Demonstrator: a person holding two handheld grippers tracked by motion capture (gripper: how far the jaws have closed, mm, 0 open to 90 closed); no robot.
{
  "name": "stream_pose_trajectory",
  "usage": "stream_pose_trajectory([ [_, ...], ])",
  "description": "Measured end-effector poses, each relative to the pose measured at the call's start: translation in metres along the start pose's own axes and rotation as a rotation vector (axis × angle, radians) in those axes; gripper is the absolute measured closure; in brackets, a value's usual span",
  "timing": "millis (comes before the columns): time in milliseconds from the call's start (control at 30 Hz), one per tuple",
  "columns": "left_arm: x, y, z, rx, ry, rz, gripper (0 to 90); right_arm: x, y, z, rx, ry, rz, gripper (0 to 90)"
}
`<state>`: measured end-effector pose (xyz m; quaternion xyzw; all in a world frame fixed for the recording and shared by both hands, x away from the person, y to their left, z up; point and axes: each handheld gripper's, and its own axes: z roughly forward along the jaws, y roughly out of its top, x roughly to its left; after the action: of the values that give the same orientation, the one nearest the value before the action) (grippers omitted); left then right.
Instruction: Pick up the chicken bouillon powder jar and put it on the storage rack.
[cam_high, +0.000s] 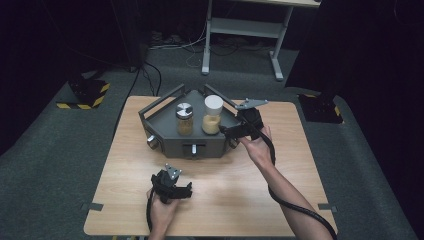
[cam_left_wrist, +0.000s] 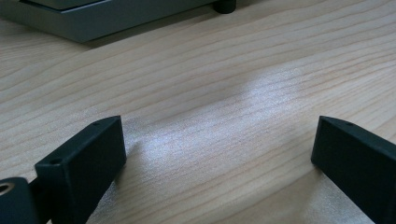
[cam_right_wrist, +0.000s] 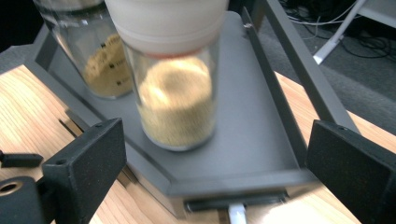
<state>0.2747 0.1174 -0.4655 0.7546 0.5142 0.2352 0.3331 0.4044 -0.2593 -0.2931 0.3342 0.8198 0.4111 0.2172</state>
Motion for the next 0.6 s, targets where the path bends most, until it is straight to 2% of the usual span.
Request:
stream_pose_trajectory([
  [233, 0.0, 0.001, 0.0, 0.001, -0.001, 0.002, 2.9, -0.004, -0.023, -0.011, -0.001, -0.018, 0.019, 4.3],
  [267, 0.0, 0.001, 0.0, 0.001, -0.001, 0.001, 2.9, -0.006, -0.033, -0.015, 0.002, -0.026, 0.027, 3.7],
  [600, 0.0, 0.001, 0.0, 0.001, -0.001, 0.001, 2.9, -0.007, -0.075, -0.031, -0.019, -0.058, 0.044, 2.8],
])
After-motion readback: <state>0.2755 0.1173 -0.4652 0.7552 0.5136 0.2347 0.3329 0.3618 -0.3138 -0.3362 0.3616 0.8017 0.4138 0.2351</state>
